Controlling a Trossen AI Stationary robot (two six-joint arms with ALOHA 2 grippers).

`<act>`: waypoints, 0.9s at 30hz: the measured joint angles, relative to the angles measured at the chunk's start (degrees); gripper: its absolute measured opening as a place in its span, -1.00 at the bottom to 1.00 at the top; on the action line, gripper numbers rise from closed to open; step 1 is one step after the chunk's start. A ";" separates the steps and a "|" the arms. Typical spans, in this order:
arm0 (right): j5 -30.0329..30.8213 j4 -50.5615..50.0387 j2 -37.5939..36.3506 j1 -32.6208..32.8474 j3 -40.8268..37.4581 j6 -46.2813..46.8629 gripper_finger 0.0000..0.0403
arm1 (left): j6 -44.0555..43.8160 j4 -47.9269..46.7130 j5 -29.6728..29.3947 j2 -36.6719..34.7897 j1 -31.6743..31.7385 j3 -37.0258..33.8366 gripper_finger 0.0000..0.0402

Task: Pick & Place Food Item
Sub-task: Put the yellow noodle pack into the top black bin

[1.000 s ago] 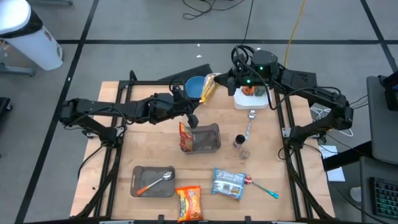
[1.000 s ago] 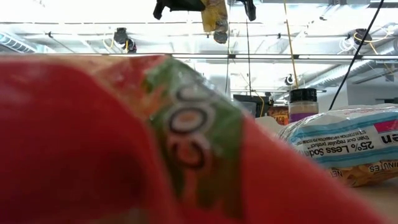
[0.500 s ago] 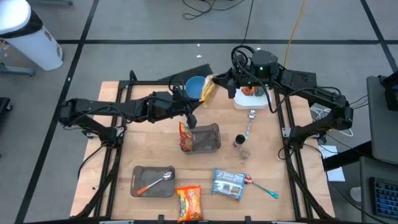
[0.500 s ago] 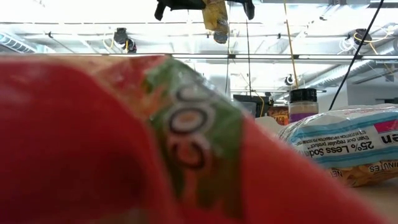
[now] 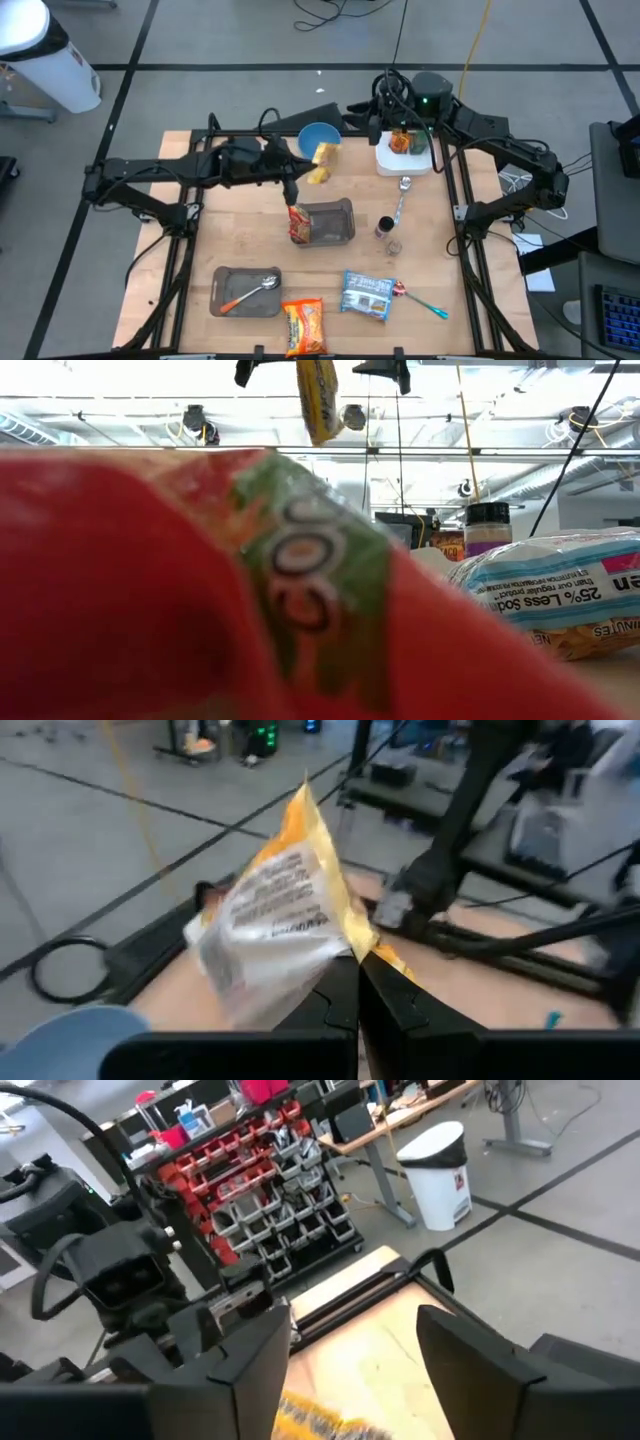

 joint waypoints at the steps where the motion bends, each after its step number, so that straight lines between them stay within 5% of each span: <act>1: 0.00 0.04 0.00 -0.17 0.00 -0.13 0.09 | -0.58 -2.19 1.74 -0.66 0.45 -0.05 -1.00; 11: -13.63 -1.83 0.00 -0.19 0.00 -7.39 0.18 | -9.79 -8.96 19.40 -1.91 4.44 -0.04 -1.00; 19: -13.57 -7.36 0.00 0.14 0.00 -11.13 0.13 | -23.40 -15.02 14.46 -1.83 3.94 4.13 -1.00; 27: -13.51 -11.01 -0.49 0.57 -3.77 -17.00 0.14 | -30.36 -16.04 4.53 -1.75 -3.73 6.16 -1.00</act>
